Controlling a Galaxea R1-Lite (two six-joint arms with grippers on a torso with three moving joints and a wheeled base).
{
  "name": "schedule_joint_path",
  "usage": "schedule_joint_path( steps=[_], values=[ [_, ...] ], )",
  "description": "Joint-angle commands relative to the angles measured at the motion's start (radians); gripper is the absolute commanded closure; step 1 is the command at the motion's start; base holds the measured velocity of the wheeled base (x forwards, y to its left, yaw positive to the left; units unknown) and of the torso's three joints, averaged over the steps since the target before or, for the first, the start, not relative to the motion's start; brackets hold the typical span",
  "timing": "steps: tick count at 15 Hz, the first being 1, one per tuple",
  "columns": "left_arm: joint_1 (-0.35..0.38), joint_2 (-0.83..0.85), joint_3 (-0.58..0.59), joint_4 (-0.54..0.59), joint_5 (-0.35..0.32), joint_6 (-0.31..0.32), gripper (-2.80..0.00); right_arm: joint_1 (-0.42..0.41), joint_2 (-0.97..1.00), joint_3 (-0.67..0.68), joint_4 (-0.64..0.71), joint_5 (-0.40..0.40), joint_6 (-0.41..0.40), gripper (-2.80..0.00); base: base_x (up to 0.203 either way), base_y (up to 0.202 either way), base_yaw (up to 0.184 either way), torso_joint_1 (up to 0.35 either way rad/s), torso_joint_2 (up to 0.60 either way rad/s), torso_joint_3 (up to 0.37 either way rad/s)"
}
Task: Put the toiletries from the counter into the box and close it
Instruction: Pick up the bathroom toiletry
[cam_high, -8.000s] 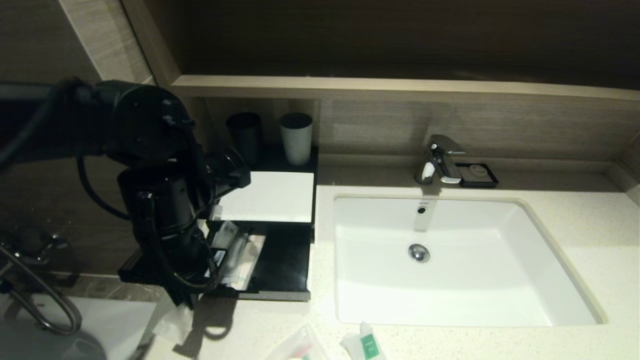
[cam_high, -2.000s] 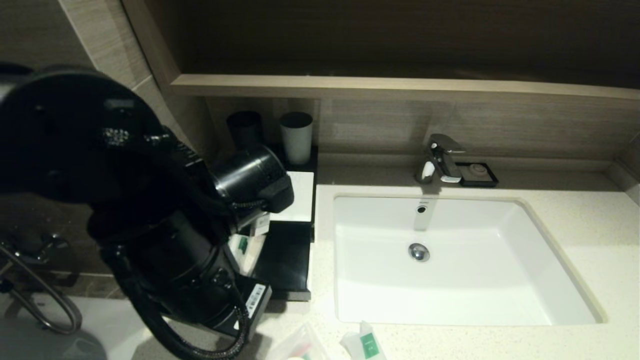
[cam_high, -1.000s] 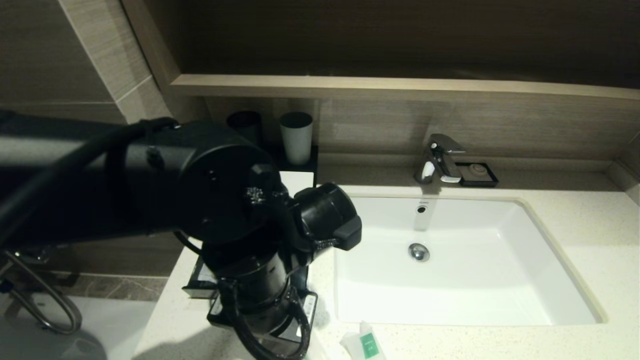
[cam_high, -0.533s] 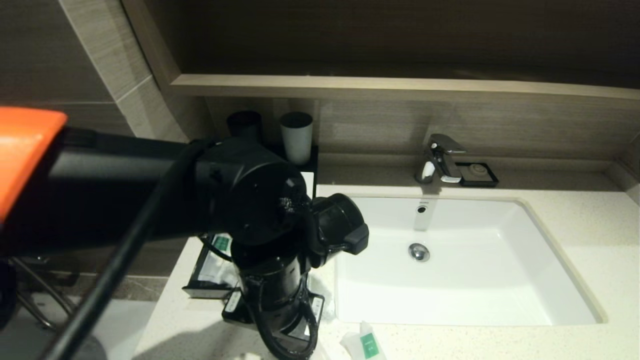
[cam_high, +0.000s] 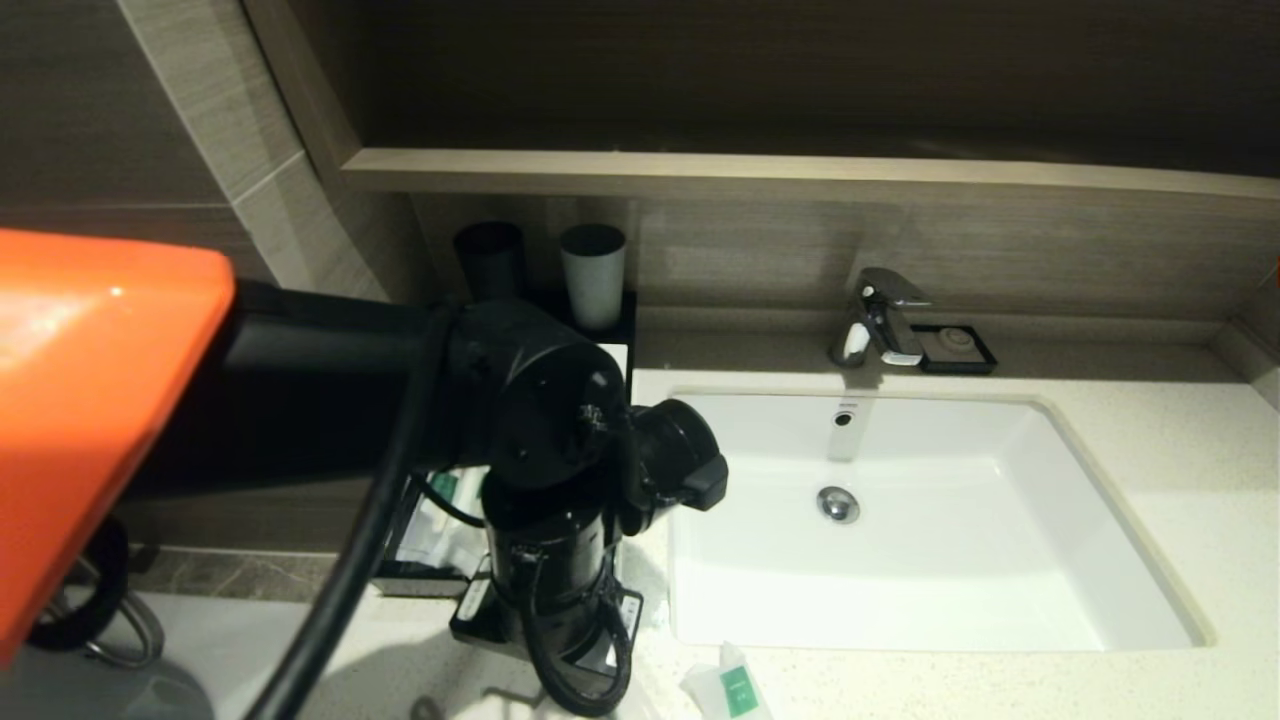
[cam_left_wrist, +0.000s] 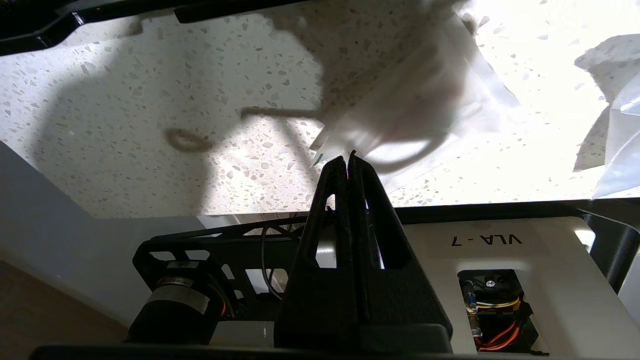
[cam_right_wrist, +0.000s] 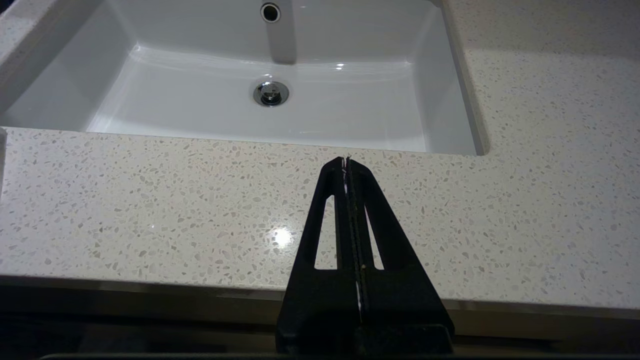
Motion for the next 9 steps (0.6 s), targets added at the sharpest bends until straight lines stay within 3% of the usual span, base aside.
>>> schedule_joint_path(
  steps=[1,9],
  values=[
    [0.001,0.009,0.001,0.009,0.0,-0.009,0.0,0.0,-0.001,0.0,0.0,0.0,-0.001,0.0,0.0,0.0,0.0,0.0,0.0,0.0],
    [0.007,-0.031,0.115,-0.033,0.0,-0.042,0.0,0.0,-0.001,0.0,0.0,0.0,-0.001,0.0,0.0,0.0,0.0,0.0,0.0,0.0]
  ],
)
